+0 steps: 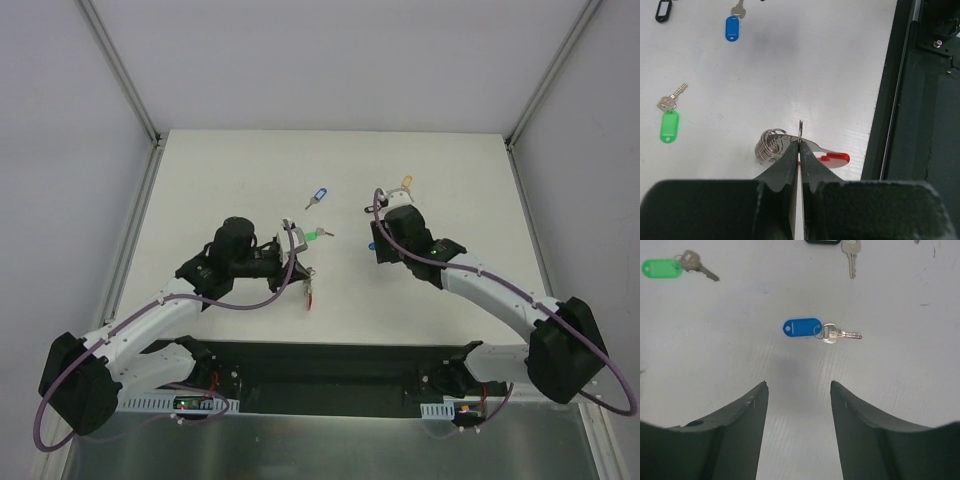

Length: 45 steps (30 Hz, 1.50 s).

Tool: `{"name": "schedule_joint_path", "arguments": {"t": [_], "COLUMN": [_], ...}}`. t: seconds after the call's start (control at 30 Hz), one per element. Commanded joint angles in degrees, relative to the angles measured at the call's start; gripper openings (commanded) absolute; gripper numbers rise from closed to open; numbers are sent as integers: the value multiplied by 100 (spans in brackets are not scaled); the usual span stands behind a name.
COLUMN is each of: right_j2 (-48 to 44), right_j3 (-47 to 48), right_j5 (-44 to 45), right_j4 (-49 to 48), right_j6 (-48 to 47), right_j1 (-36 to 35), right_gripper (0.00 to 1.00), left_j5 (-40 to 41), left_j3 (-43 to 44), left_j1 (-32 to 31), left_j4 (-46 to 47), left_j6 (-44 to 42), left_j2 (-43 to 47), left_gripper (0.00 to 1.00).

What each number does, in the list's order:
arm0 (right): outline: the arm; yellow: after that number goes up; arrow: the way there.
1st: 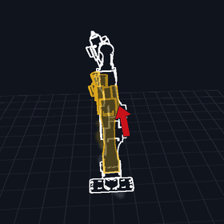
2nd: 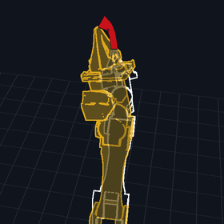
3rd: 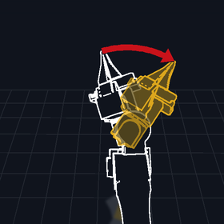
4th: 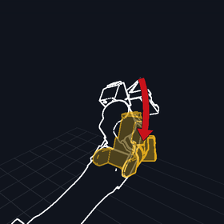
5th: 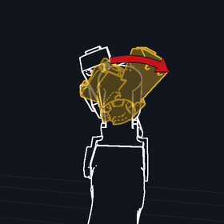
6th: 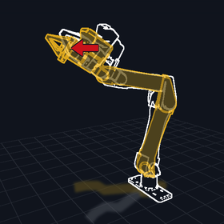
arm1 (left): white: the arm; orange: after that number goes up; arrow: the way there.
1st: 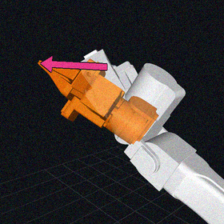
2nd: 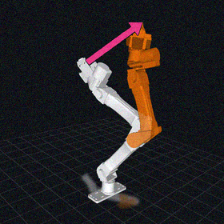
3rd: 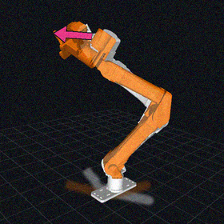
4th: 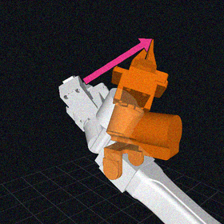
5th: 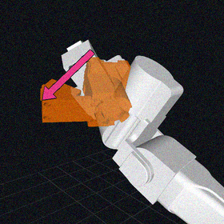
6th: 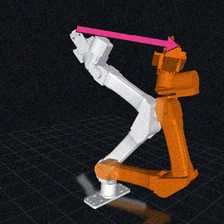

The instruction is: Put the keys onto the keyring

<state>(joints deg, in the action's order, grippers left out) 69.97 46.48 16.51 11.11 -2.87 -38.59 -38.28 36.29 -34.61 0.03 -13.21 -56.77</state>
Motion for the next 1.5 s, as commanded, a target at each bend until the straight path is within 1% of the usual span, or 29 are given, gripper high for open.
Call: {"name": "schedule_joint_path", "arguments": {"t": [0.0,0.03,0.07,0.2,0.33,0.43,0.47,0.53,0.57,0.83,1.47], "right_j2": [646,771,929,1535,2273,2599,2800,2951,3074,3487,4015], "right_j3": [493,537,659,1003,1389,1732,1803,1970,2014,2313,2805], "right_j5": [335,335,318,352,484,554,581,651,695,810,862], "right_j4": [216,224,233,330,540,769,848,910,962,1209,1604], "right_j6": [-554,-635,-722,-1074,-1356,-1523,-1601,-1655,-1672,-1813,-2042], "right_j1": [141,185,202,229,238,229,238,229,229,229,220], "right_gripper": [52,50,45,36,35,34,31,31,28,28,27], "left_j5": [84,119,145,216,225,242,234,260,260,242,260], "left_j3": [282,282,290,273,291,299,291,299,299,308,326], "left_j1": [-134,-151,-151,-143,-160,-160,-160,-160,-160,-160,-169], "left_j4": [120,111,111,111,120,120,111,111,120,111,111], "left_j6": [-59,-50,-50,-59,-59,-59,-59,-67,-76,-76,-76], "left_j2": [-88,-97,-80,-44,-44,-36,-44,-53,-53,-106,-159], "left_gripper": [0,0,0,0,0,0,0,0,0,0,0]}}
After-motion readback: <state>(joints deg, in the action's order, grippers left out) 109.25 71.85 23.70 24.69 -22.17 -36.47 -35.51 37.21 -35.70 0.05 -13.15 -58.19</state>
